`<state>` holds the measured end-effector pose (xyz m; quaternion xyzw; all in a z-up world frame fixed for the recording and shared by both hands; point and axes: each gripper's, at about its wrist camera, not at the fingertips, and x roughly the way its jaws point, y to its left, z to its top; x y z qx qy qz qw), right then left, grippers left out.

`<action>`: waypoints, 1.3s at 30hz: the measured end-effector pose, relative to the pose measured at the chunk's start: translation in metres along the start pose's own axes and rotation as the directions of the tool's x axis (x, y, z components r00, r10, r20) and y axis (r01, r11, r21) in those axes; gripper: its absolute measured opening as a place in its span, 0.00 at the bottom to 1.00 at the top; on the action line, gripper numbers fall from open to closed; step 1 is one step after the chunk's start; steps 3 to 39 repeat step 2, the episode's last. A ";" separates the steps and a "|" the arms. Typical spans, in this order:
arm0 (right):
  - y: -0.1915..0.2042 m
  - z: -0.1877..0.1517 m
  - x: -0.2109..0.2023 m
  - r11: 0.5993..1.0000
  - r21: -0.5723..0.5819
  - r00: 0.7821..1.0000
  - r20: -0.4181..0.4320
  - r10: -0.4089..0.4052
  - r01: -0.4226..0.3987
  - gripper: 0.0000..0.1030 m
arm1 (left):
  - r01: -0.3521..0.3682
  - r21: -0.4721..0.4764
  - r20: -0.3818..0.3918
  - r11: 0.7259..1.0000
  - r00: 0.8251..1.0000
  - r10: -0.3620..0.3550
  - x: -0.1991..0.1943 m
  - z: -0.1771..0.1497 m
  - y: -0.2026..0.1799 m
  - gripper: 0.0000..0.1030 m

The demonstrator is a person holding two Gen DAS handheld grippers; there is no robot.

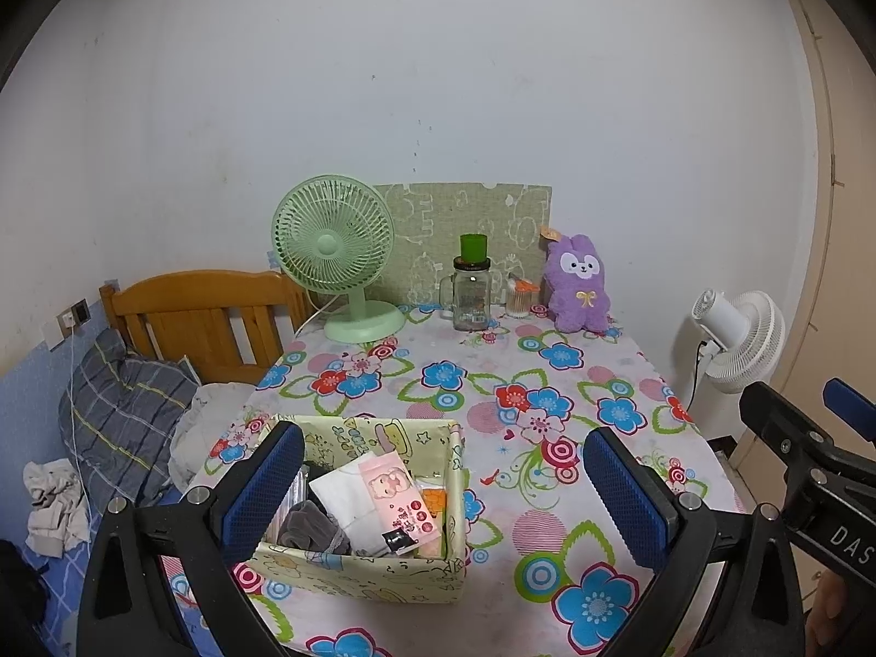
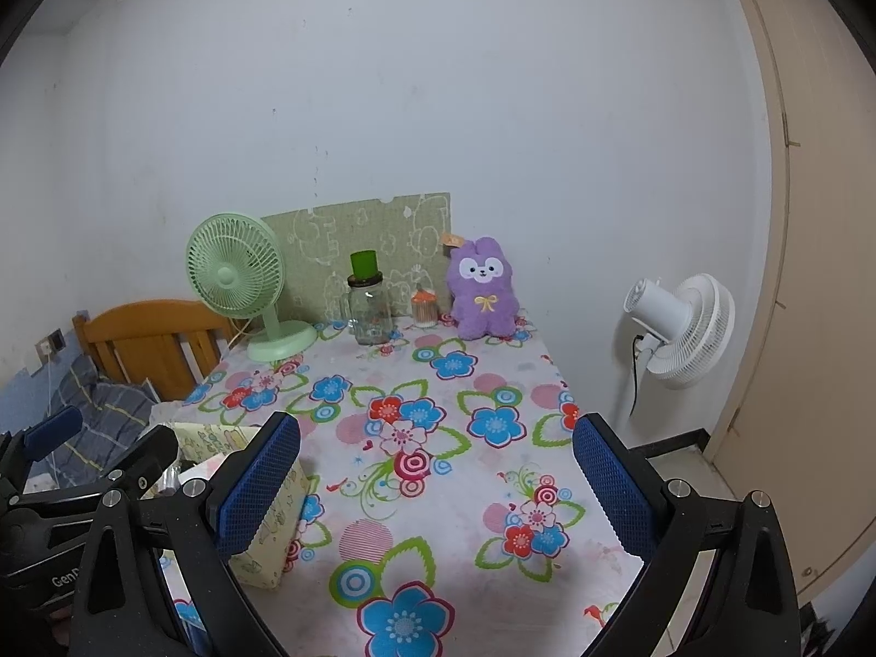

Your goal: Organize soft objects

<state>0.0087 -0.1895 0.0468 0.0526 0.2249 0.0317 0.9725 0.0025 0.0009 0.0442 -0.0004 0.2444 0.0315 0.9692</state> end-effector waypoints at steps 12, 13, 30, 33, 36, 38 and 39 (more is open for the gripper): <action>0.000 0.000 0.002 1.000 0.001 1.000 -0.004 -0.001 0.001 0.98 | 0.000 0.001 -0.005 1.000 1.000 0.000 0.002 0.000 0.001 1.00; 0.000 0.000 0.002 1.000 0.001 1.000 -0.004 -0.001 0.001 0.98 | 0.000 0.001 -0.005 1.000 1.000 0.000 0.002 0.000 0.001 1.00; 0.000 0.000 0.002 1.000 0.001 1.000 -0.004 -0.001 0.001 0.98 | 0.000 0.001 -0.005 1.000 1.000 0.000 0.002 0.000 0.001 1.00; 0.000 0.000 0.002 1.000 0.001 1.000 -0.004 -0.001 0.001 0.98 | 0.000 0.001 -0.005 1.000 1.000 0.000 0.002 0.000 0.001 1.00; 0.000 0.000 0.002 1.000 0.001 1.000 -0.004 -0.001 0.001 0.98 | 0.000 0.001 -0.005 1.000 1.000 0.000 0.002 0.000 0.001 1.00; 0.000 0.000 0.002 1.000 0.001 1.000 -0.004 -0.001 0.001 0.98 | 0.000 0.001 -0.005 1.000 1.000 0.000 0.002 0.000 0.001 1.00; 0.000 0.000 0.002 1.000 0.001 1.000 -0.004 -0.001 0.001 0.98 | 0.000 0.001 -0.005 1.000 1.000 0.000 0.002 0.000 0.001 1.00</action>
